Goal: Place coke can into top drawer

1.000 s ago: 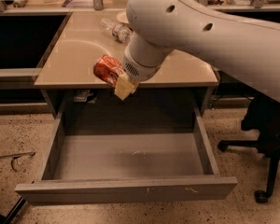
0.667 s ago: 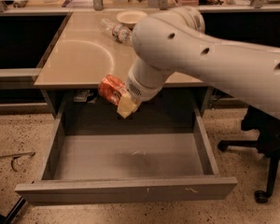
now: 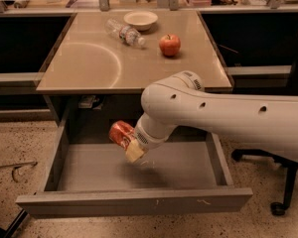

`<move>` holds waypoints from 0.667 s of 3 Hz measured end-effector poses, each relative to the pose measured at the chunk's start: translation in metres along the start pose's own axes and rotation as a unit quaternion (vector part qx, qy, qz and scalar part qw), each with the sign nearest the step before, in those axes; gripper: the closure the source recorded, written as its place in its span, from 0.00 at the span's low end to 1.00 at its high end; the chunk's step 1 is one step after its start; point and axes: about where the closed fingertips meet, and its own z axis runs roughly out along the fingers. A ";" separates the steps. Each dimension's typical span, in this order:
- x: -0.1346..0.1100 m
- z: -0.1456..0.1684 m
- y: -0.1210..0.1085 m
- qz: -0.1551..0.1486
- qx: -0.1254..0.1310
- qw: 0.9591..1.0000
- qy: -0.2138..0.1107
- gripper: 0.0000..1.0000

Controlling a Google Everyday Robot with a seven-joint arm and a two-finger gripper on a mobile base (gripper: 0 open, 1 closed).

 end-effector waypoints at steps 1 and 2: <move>0.000 0.000 0.000 0.000 0.000 1.000 0.000 1.00; 0.006 0.042 -0.003 0.010 -0.002 1.000 0.001 1.00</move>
Offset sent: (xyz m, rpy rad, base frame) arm 0.0212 0.0150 -0.1351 0.0179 0.0359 -0.0618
